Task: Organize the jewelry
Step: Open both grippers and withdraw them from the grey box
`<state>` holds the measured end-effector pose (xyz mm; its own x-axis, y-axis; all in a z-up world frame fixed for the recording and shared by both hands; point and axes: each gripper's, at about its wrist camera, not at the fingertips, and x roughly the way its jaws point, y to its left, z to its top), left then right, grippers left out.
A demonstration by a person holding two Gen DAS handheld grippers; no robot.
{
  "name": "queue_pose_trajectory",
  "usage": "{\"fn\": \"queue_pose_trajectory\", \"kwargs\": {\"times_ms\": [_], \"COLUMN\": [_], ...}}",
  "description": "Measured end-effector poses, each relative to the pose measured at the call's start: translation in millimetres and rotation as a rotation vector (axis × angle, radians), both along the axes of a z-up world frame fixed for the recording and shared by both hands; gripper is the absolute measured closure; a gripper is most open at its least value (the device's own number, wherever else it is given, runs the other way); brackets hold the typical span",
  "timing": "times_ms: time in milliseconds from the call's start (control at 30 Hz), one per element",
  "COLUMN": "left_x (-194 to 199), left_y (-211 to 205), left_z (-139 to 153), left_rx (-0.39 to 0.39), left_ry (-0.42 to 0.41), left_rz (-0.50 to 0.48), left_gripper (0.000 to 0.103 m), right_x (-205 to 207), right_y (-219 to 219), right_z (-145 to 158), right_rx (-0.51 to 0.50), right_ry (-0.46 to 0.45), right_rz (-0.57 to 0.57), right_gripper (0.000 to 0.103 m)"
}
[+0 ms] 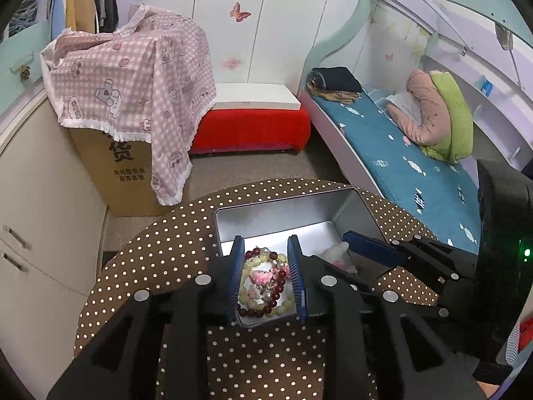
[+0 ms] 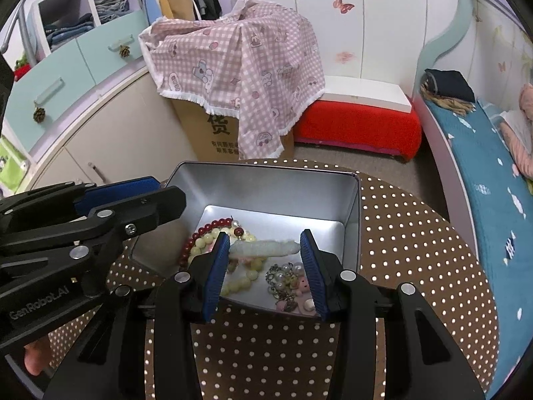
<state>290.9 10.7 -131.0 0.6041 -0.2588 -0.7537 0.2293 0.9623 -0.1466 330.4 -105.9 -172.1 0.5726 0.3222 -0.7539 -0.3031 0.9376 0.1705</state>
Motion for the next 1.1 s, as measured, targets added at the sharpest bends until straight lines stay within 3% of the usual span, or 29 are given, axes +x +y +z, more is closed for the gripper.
{"fn": "queue_pose_trajectory", "kwargs": {"times_ms": [133,233,333,467,600,767,867,1100], "left_x": [-6,-14,-26,-45,-69,-104,-123,-172], "left_y": [1,2,2,3,10,21,19,14], "left_z": [3,9,17,32,46,59,67,84], "left_rx": [-0.004,0.008,0.029,0.086,0.106,0.112,0.111,0.101], "left_ry": [-0.005,-0.035,-0.067,-0.138,-0.199,-0.251,-0.274,-0.343], "left_rz": [0.003,0.023,0.029,0.061,0.104,0.164,0.153,0.138], "left_gripper": [0.076,0.051,0.047,0.029,0.024,0.017,0.017,0.016], "right_x": [-4,-10,-20,-38,-67,-105,-130,-186], "right_y": [-2,-5,-11,-20,-34,-45,-43,-40], "right_z": [2,8,18,34,53,78,94,122], "right_rx": [0.000,0.007,0.014,0.015,0.029,0.056,0.057,0.060], "right_ry": [-0.002,-0.014,-0.040,-0.077,-0.129,-0.190,-0.237,-0.312], "right_rz": [-0.011,-0.019,-0.038,-0.059,-0.092,-0.117,-0.100,-0.075], "right_gripper": [0.059,0.059,0.050,0.049,0.039,0.037,0.031,0.030]}}
